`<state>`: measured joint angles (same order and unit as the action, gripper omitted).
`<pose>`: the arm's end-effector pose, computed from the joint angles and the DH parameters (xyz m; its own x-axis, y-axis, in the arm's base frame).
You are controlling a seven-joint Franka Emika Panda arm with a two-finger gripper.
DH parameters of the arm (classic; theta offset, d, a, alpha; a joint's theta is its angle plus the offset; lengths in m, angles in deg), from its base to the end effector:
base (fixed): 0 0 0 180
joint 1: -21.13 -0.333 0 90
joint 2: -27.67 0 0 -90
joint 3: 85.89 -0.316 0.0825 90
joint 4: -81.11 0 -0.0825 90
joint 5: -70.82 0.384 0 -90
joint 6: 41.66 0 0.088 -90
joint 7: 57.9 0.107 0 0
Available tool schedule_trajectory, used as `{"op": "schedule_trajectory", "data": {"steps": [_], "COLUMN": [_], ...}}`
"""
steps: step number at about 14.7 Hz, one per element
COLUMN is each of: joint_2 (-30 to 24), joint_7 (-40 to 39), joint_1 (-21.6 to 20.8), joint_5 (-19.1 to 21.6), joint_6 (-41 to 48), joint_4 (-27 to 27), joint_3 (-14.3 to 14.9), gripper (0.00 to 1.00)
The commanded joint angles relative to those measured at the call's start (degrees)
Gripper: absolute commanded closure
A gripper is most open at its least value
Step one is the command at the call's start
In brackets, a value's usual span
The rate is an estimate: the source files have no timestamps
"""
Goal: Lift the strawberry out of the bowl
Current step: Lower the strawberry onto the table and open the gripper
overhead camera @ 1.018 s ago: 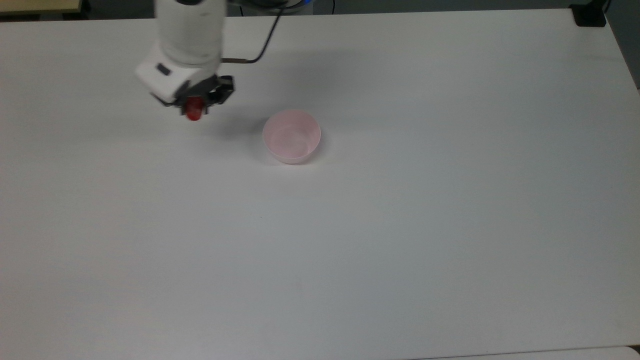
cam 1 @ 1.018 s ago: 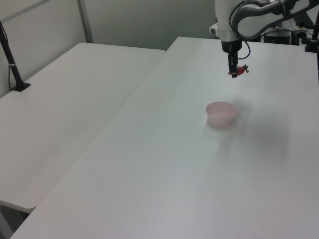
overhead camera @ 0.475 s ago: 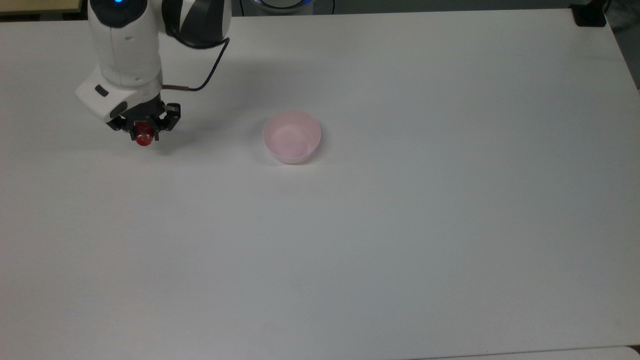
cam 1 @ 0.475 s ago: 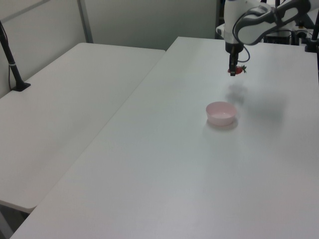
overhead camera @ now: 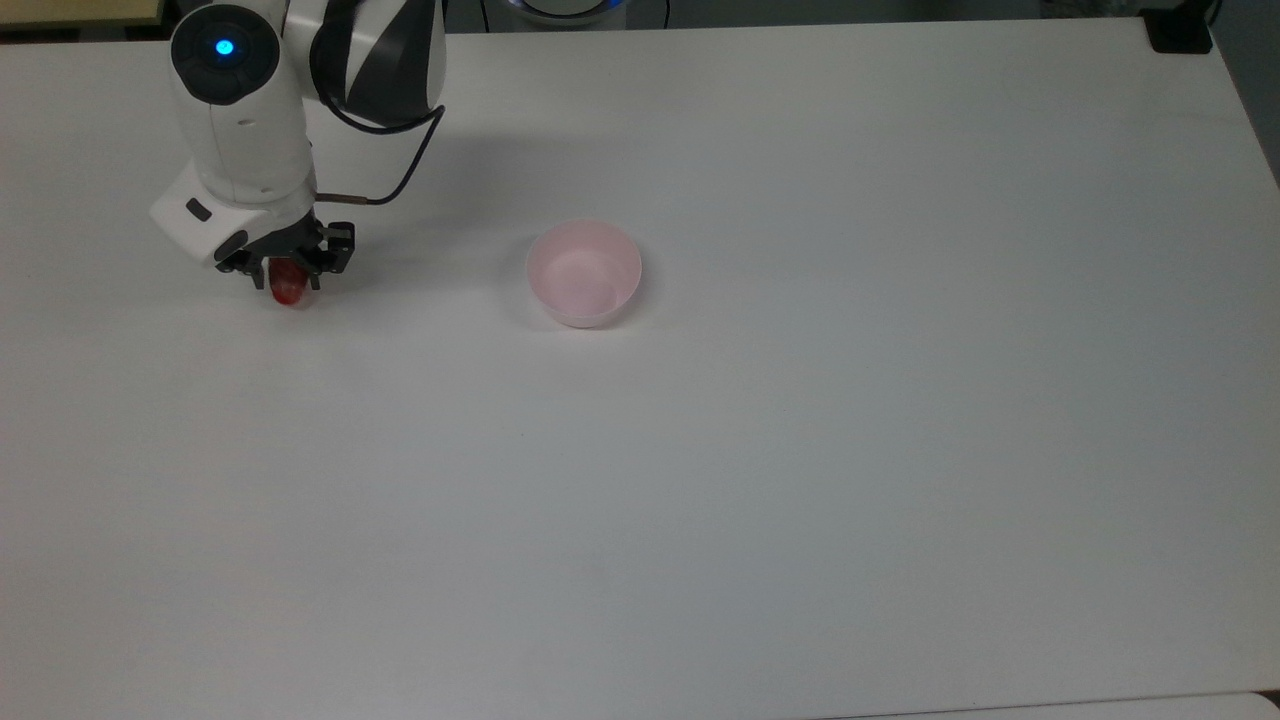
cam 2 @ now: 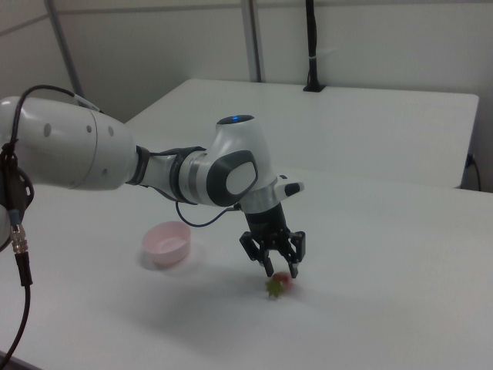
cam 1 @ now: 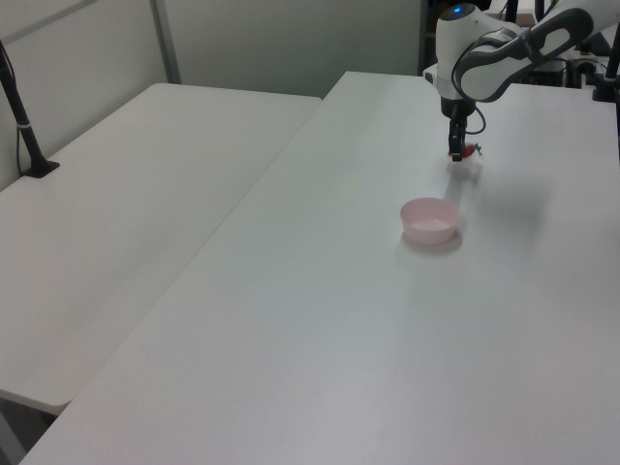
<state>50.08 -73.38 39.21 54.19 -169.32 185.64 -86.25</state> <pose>0.6100 -0.2045 0.3240 0.9893 0.1290 -0.0676 0.1407 -0.9661 0.2162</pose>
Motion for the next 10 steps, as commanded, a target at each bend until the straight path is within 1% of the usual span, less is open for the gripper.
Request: {"op": "schedule_trajectory", "data": {"steps": [1,2,4,5,6,8,10], "joint_2": [-1.4,-1.9,-5.3,-7.4,-9.2,-11.9,-15.2], "joint_7": [1.6,3.2,6.1,7.1,7.2,7.3,7.4], "joint_1": [-0.1,-0.1,-0.3,-0.6,-0.9,-3.5,-5.2], "joint_5": [1.2,1.2,1.4,2.6,4.3,8.0,12.5], "joint_6": [-1.2,-0.9,0.6,4.5,9.0,17.7,22.1], "joint_4": [0.5,0.4,0.4,0.2,-1.4,-5.1,-6.6], "joint_3": [0.4,0.4,0.3,0.0,-0.3,-0.1,0.3], "gripper": [0.00,0.00,0.00,0.00,0.00,0.00,0.00]}}
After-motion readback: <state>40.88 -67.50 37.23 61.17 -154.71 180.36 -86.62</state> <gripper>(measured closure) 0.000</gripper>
